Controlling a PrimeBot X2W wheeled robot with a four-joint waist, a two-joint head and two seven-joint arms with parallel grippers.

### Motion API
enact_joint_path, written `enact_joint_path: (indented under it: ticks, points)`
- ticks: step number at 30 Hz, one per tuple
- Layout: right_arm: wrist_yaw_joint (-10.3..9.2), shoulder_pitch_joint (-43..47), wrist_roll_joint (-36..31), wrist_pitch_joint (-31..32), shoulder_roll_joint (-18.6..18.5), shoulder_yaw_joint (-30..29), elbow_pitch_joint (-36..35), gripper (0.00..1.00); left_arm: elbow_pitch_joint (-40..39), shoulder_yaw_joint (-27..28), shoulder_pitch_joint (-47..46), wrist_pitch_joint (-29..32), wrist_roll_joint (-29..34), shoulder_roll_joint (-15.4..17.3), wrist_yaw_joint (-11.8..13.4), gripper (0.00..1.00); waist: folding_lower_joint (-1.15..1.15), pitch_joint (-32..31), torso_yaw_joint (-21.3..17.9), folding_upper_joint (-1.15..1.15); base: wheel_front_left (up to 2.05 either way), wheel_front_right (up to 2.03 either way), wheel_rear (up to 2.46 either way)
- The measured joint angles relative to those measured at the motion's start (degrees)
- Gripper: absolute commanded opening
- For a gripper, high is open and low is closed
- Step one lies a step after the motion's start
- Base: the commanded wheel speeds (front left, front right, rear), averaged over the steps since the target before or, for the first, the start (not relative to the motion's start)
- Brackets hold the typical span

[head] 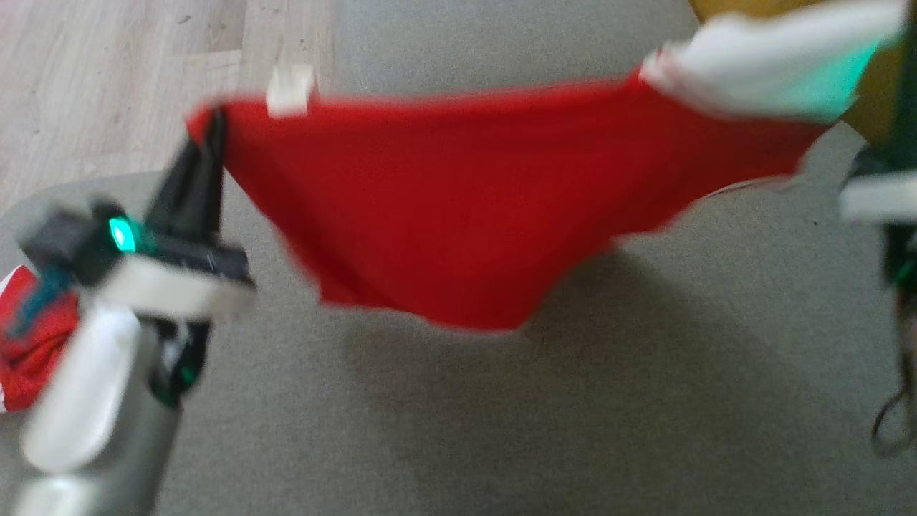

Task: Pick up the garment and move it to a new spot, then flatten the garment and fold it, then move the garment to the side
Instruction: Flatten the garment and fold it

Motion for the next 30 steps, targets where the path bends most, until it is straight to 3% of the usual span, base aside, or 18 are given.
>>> enact_joint_path:
  ticks: [7,10,14,19,24,27,30]
  points:
    - [0.0,-16.47,1.76,6.2,-4.57,3.14,-2.59,0.0,-2.41,-0.07,-11.44,10.58,-3.2,3.67,0.11,0.0,0.0,1.88,0.55,0.0,0.0,0.0,0.0]
    - [0.0,-21.3,1.85,7.9,-4.7,5.92,0.44,0.0,-2.36,-0.1,-14.57,14.14,-3.04,4.3,1.11,0.0,0.0,3.77,0.72,0.0,0.0,0.0,0.0]
    - [0.0,-27.26,0.58,7.66,-4.32,8.64,8.23,0.0,0.64,-0.13,-19.07,14.6,-2.58,3.27,3.22,0.0,0.02,7.8,1.0,0.0,0.0,0.0,0.0]
    - [0.0,-39.36,-4.23,2.5,-3.52,8.01,18.29,0.0,8.83,-1.91,-29.96,9.13,5.37,2.78,5.3,0.0,0.03,13.83,1.5,0.0,0.0,0.0,0.0]
    - [0.0,-51.44,-8.93,-1.92,-3.15,4.42,23.39,0.0,15.89,-1.57,-42.15,0.1,9.02,0.74,7.32,0.0,0.03,18.82,2.15,0.0,0.0,0.0,0.0]
    - [0.0,-53.94,-9.56,-2.38,-3.22,1.47,25.16,0.0,18.75,-1.22,-45.08,-3.68,9.12,-0.83,7.56,0.0,0.02,20.51,2.63,0.0,0.0,0.0,0.0]
    - [0.0,-51.0,-8.83,-2.38,-3.21,1.34,25.19,0.0,22.23,-1.19,-43.21,-4.77,8.84,-2.2,6.72,0.0,0.03,20.94,2.63,0.0,0.0,0.0,0.0]
